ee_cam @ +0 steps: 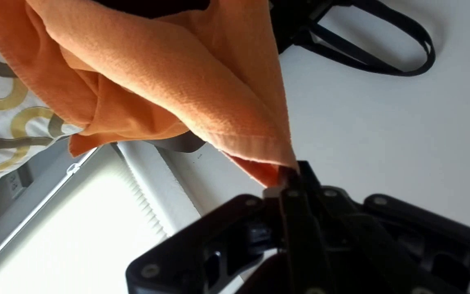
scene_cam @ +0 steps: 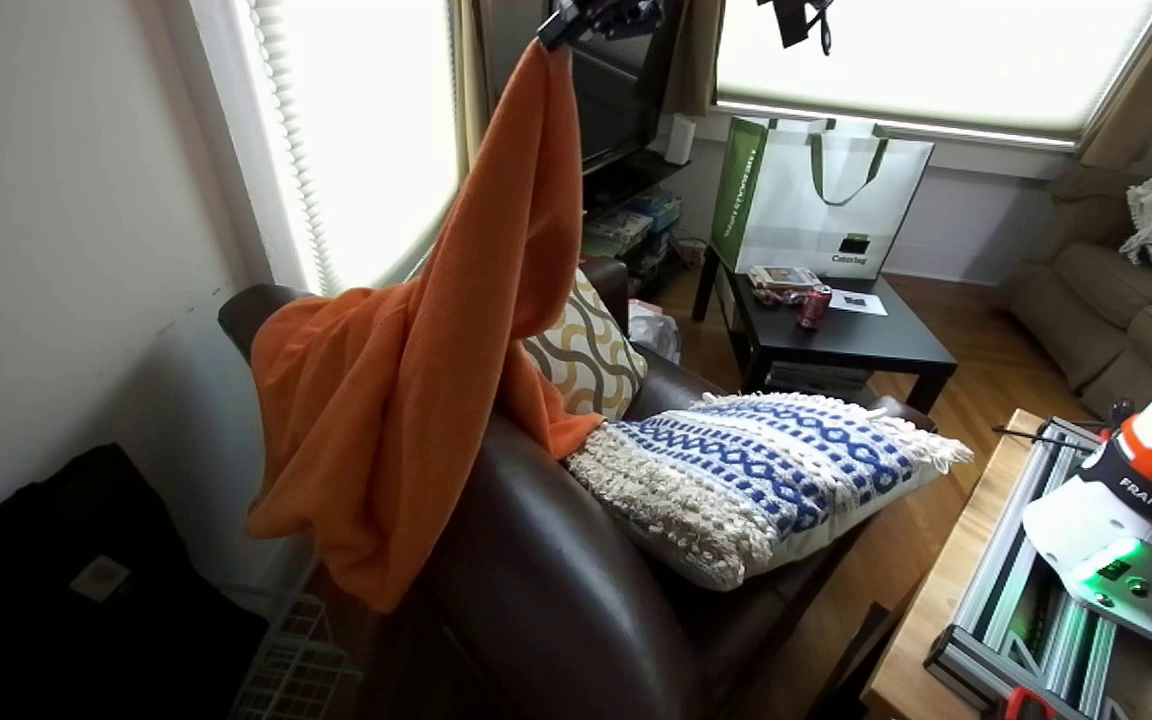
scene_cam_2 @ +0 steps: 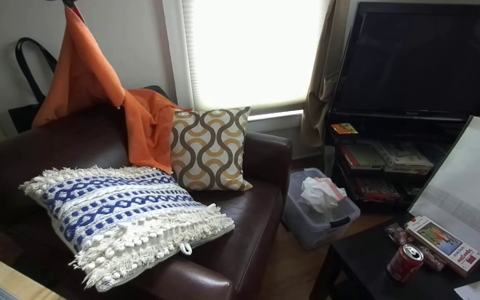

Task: Spread the towel over the backrest of the couch

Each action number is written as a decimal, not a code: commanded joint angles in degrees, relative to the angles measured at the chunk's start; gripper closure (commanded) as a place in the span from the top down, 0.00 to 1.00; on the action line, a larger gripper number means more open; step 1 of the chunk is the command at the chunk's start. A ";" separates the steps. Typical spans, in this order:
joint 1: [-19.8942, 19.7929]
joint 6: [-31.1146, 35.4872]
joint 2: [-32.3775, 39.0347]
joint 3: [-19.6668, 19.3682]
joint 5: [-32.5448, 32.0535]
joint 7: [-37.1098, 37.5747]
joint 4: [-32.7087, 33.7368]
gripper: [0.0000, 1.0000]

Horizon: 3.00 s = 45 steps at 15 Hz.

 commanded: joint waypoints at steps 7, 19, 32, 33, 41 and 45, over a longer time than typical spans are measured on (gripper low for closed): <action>4.13 -30.13 -16.41 -0.72 -22.01 19.33 -6.83 0.01; 7.70 -19.87 11.72 0.90 -27.38 15.40 -6.01 0.01; 6.44 -25.98 17.10 -5.16 -32.57 20.94 3.22 0.88; 6.43 -26.37 17.28 -5.80 -34.12 23.48 3.96 0.95; 6.25 -26.55 19.22 -7.73 -33.50 33.89 6.06 1.00; 5.78 -24.89 18.63 -9.36 -35.08 40.10 4.51 1.00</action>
